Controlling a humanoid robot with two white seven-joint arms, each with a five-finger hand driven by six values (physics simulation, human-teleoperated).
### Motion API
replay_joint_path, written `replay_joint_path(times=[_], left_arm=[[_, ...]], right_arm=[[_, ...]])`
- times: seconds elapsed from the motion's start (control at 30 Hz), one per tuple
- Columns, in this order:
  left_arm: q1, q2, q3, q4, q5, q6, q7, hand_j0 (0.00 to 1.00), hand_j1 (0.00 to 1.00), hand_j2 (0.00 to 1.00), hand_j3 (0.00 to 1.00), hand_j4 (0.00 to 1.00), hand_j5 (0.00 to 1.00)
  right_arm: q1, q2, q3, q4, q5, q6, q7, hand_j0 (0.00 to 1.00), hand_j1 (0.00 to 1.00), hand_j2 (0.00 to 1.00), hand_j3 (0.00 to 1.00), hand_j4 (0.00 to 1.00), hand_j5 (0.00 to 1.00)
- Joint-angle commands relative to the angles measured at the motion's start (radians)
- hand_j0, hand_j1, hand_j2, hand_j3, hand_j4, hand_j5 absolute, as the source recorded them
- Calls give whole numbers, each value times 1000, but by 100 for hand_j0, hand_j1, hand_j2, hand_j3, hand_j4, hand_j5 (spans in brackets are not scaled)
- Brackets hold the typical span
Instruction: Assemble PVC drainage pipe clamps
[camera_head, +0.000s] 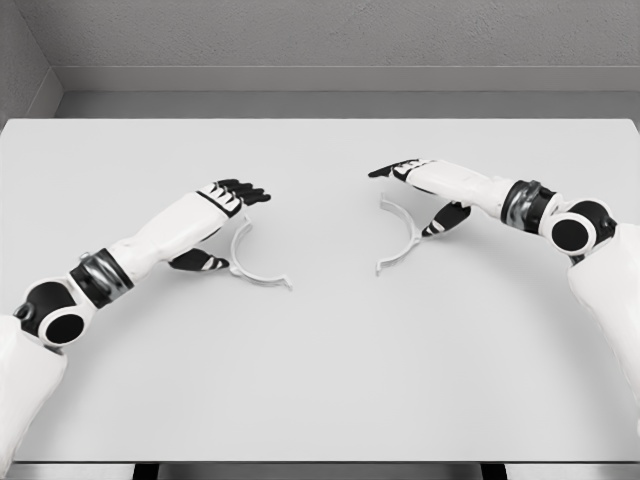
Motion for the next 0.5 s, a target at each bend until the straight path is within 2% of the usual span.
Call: replay_joint_path(times=[0.0,0.47], left_arm=[[-2,-13,-4,1,-2,1,0,100,100,100,100,100,100],[2,-8,6,2,-5,1,0,100,100,100,100,100,100]], right_arm=[[0,-1,-1,4,-6,3,-9,100,100,100,100,100,100],[-11,5,13,6,17,32,-20,100,100,100,100,100,100]])
